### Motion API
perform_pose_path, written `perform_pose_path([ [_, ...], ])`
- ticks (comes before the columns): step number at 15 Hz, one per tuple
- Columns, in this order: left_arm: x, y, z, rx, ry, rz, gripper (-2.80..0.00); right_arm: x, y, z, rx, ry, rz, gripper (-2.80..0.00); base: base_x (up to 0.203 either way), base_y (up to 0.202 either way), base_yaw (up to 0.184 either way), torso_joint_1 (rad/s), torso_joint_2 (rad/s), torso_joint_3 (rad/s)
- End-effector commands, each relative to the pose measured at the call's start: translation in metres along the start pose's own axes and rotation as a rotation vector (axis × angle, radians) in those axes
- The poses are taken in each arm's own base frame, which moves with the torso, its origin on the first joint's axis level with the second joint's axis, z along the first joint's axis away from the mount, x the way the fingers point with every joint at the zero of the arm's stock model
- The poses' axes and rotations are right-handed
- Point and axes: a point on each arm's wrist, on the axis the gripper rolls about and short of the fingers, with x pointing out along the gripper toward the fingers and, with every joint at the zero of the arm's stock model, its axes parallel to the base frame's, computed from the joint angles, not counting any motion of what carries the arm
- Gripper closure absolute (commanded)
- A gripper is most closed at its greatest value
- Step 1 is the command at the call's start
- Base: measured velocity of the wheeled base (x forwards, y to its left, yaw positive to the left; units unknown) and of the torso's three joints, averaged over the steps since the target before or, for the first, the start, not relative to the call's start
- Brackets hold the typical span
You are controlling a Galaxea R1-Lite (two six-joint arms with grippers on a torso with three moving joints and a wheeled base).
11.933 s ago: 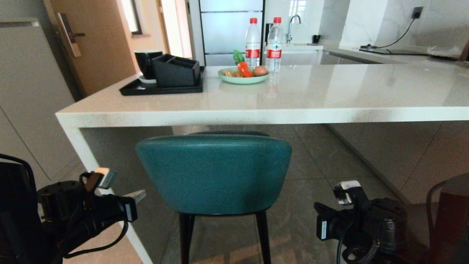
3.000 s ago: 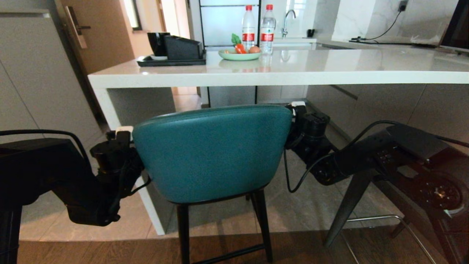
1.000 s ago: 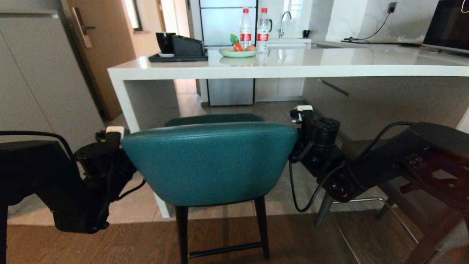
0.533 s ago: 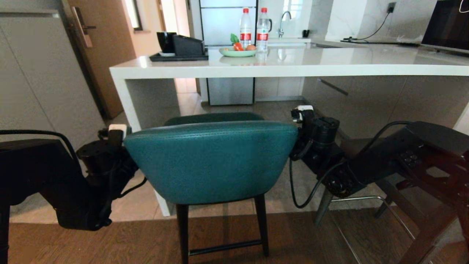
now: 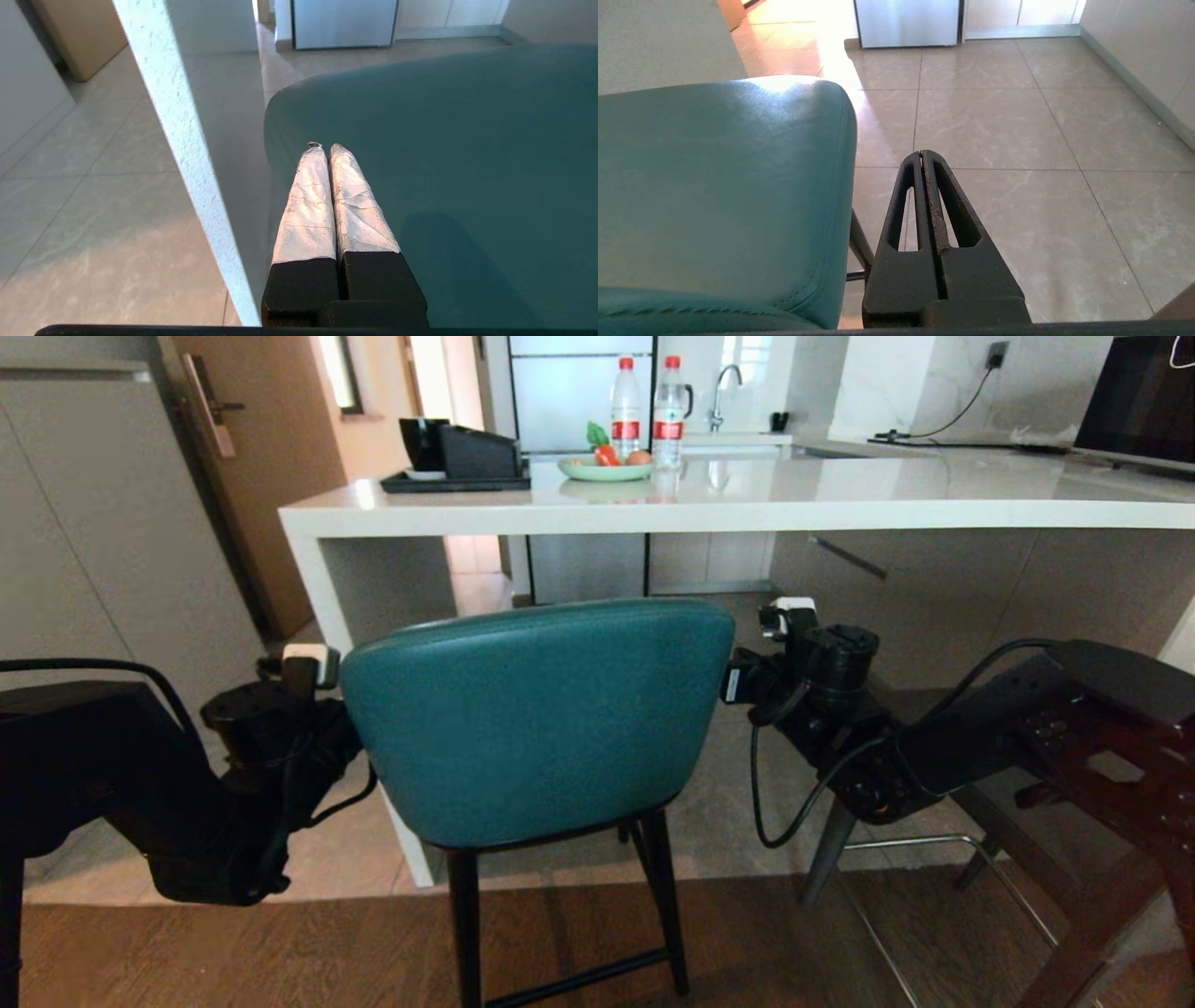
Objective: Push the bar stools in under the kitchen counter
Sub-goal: Pull the blue chair out from under the dining table
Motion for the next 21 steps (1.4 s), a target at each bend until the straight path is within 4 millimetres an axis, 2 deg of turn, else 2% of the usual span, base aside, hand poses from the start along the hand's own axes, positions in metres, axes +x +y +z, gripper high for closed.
perform_pose_path([
  [1, -0.001, -0.002, 0.002, -0.002, -0.010, -0.001, 0.00, 0.003, 0.002, -0.003, 0.001, -0.003, 0.001, 0.00, 0.000, 0.000, 0.000, 0.000, 0.00, 0.000],
  [4, -0.005, -0.003, 0.006, -0.003, -0.012, -0.005, 0.00, 0.017, -0.011, -0.015, 0.015, 0.005, -0.029, 0.00, 0.000, 0.000, 0.000, 0.000, 0.00, 0.000],
  [8, -0.007, 0.001, -0.001, -0.002, 0.008, 0.006, 0.00, 0.046, -0.011, -0.038, 0.021, 0.025, -0.038, 0.00, 0.000, 0.000, 0.000, 0.000, 0.00, 0.000],
  [12, -0.006, 0.000, -0.007, -0.001, 0.020, 0.008, 0.00, 0.063, 0.010, -0.046, 0.010, 0.055, -0.005, 0.00, 0.000, 0.000, 0.000, 0.000, 0.00, 0.000],
  [14, -0.004, 0.001, -0.006, -0.002, 0.013, 0.009, 0.00, 0.061, 0.022, -0.051, 0.000, 0.070, 0.015, 0.00, 0.000, 0.000, 0.000, 0.000, 0.00, 0.000],
  [17, -0.004, 0.004, -0.007, -0.001, 0.017, 0.014, 0.00, 0.052, 0.043, -0.047, 0.001, 0.058, 0.041, 0.00, 0.000, 0.000, 0.000, 0.000, 0.00, 0.000],
  [21, -0.004, 0.005, -0.005, -0.009, 0.013, 0.017, 0.00, 0.033, 0.043, -0.049, -0.008, 0.088, 0.048, 0.00, 0.000, 0.000, 0.000, 0.000, 0.00, 0.000],
])
